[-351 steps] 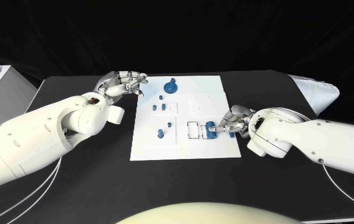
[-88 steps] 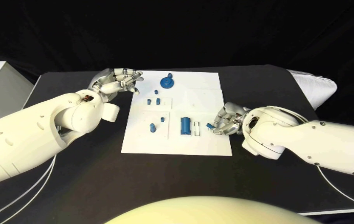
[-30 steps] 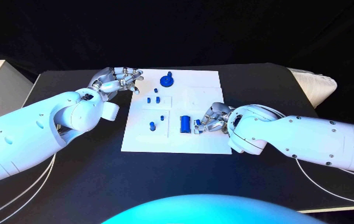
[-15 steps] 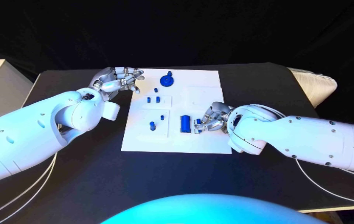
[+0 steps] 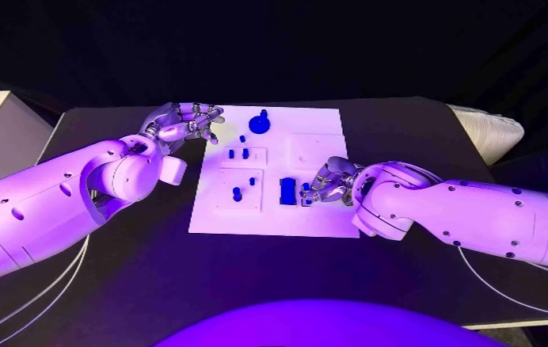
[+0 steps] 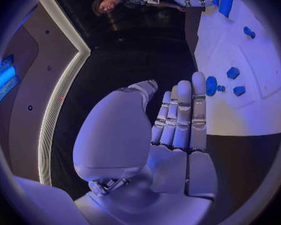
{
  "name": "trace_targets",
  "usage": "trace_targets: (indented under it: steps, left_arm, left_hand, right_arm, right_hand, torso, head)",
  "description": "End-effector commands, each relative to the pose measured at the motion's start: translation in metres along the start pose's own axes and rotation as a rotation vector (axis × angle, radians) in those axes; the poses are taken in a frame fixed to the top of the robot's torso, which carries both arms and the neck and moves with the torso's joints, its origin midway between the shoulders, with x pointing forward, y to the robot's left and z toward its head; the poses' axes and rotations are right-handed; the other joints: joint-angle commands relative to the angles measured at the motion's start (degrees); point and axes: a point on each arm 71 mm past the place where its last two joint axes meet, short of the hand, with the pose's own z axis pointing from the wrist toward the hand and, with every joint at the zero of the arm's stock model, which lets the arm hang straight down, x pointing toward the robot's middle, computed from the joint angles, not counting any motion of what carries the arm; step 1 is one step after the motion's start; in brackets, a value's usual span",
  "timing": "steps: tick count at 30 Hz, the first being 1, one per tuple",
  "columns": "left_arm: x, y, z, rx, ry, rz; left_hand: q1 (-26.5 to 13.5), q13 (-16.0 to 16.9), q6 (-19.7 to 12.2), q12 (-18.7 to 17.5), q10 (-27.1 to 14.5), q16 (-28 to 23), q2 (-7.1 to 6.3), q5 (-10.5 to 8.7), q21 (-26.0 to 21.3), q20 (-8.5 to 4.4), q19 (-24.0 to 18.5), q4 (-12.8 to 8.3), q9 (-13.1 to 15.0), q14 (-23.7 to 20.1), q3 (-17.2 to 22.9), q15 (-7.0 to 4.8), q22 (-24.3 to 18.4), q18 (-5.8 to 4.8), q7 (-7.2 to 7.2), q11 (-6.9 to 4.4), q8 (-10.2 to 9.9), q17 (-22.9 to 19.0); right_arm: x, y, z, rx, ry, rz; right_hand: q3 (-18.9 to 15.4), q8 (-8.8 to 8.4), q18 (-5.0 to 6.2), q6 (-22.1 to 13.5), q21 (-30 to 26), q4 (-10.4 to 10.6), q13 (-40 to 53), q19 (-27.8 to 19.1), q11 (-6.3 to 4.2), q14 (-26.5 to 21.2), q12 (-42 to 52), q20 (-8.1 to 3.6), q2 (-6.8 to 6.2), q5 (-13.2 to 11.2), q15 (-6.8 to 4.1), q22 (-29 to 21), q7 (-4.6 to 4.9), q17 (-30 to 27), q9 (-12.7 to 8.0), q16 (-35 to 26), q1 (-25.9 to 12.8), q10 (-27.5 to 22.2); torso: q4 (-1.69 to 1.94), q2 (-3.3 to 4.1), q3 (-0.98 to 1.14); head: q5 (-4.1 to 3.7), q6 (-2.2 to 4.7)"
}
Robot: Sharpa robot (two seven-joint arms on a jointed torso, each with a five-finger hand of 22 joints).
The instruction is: Assemble the parts on the task board
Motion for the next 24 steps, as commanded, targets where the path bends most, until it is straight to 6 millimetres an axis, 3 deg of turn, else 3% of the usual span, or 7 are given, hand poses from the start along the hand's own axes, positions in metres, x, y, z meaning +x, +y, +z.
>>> trace_targets:
  steps: [1, 24]
  left_arm:
    - [0.0022, -0.0001, 0.0001, 0.005, 0.017, -0.003]
    - [0.0019, -0.0001, -0.0001, 0.004, 0.018, -0.003]
  left_hand:
    - [0.0, 0.01, -0.53, 0.27, -0.24, -0.38, 0.5, 0.13, -0.37, 0.23, 0.3, 0.12, -0.09, -0.23, -0.32, 0.15, -0.09, 0.84, 0.91, 0.02, 0.37, 0.09]
    - [0.0, 0.01, -0.53, 0.27, -0.24, -0.38, 0.5, 0.13, -0.37, 0.23, 0.3, 0.12, -0.09, -0.23, -0.32, 0.15, -0.09, 0.84, 0.91, 0.02, 0.37, 0.09]
  right_arm:
    - [0.0009, -0.0002, 0.0002, -0.008, 0.01, -0.009]
    - [0.0034, -0.0013, -0.0006, 0.002, 0.045, -0.033]
  right_hand:
    - [-0.34, -0.08, -0.41, 0.41, 0.03, 0.06, 15.1, 3.65, -0.47, 6.06, 0.26, 0.06, -0.12, 0.21, -0.17, 7.64, 0.13, 15.09, -0.03, 0.23, -0.71, 5.96]
    - [-0.72, -0.13, -0.42, 0.38, 0.04, 0.12, 15.1, 3.65, -0.43, 6.06, 0.26, 0.06, -0.11, 0.02, -0.15, 7.66, 0.16, 15.09, -0.07, 0.23, -1.01, 5.96]
  torso:
    - [-0.01, 0.0, 0.01]
    - [0.01, 0.01, -0.03]
  head:
    - [-0.04, -0.07]
    - [-0.01, -0.31]
